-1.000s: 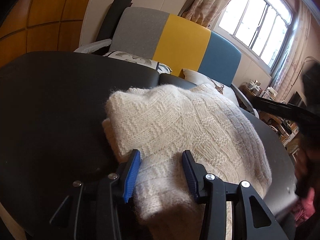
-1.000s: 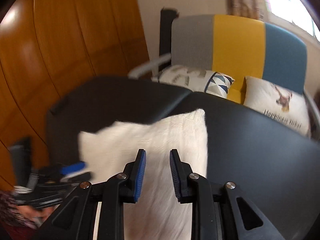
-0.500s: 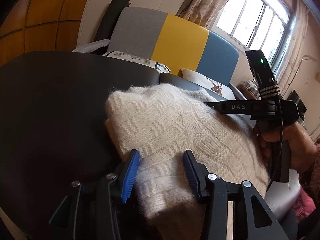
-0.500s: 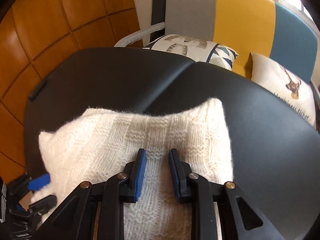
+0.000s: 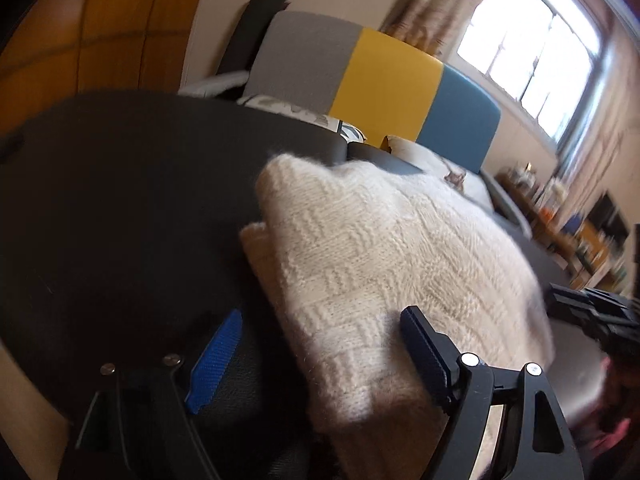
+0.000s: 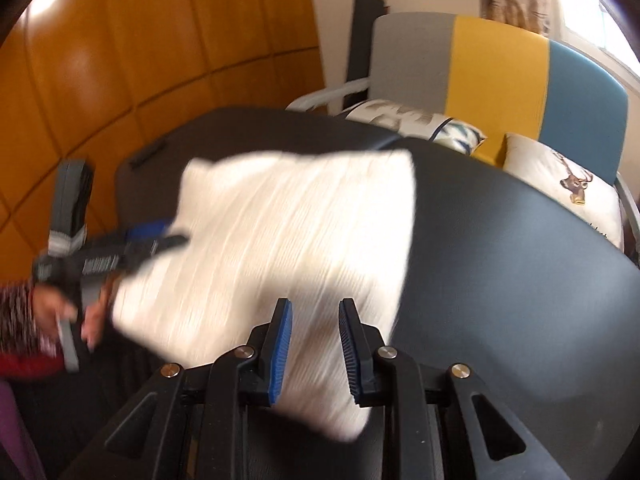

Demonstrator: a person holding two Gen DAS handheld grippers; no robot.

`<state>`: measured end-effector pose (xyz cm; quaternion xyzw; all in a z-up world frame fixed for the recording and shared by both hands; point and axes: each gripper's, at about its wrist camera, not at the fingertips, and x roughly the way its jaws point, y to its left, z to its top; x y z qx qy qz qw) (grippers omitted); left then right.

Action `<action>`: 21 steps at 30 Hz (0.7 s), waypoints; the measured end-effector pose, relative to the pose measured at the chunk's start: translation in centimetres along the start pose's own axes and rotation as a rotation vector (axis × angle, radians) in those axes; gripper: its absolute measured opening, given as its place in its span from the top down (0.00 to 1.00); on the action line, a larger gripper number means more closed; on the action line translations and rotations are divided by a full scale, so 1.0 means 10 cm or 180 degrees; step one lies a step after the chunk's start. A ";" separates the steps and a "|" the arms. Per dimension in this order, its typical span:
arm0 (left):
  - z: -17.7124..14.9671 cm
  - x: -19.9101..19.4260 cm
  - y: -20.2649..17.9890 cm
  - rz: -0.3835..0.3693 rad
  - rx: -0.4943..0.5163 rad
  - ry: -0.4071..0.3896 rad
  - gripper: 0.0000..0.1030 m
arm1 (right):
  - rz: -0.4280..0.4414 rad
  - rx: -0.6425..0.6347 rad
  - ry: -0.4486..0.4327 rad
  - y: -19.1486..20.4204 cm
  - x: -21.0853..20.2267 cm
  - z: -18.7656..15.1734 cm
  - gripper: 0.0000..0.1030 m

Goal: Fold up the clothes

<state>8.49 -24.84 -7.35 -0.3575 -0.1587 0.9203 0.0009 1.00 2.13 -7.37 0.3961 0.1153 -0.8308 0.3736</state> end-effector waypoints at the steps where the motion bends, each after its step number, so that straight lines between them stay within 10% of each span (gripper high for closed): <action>1: 0.00 0.00 0.00 0.0009 -0.0004 0.0001 0.20 | -0.0039 -0.0030 0.0059 0.02 0.04 -0.08 0.77; 11: -0.07 0.05 0.06 -0.0008 -0.0032 0.0043 0.11 | 0.0050 0.0468 0.0001 -0.16 0.13 -0.38 0.78; 21: 0.41 -0.15 0.40 -0.0562 -0.0844 0.0326 0.11 | 0.0512 0.1197 -0.0164 -0.76 -0.17 0.02 0.59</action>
